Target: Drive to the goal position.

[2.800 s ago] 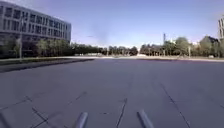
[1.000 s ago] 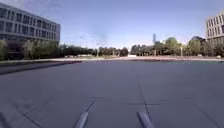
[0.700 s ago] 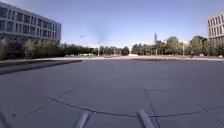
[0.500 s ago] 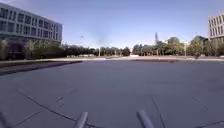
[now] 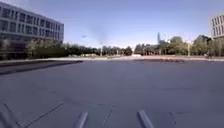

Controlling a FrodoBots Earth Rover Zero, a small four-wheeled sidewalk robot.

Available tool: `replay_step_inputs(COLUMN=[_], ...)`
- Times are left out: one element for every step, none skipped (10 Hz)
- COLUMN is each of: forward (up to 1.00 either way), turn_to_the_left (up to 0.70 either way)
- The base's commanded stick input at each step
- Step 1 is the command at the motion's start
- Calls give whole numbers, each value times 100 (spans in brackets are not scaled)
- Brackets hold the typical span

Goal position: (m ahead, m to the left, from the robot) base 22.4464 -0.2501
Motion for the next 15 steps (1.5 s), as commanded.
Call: replay_step_inputs(forward=[100,100,100,100,100,100,100,100,100,100,100,100,100,100,100], turn_to_the_left=[-27,-27,-27,-3,0,0,0,0,0,0,0,0,0,0,0])
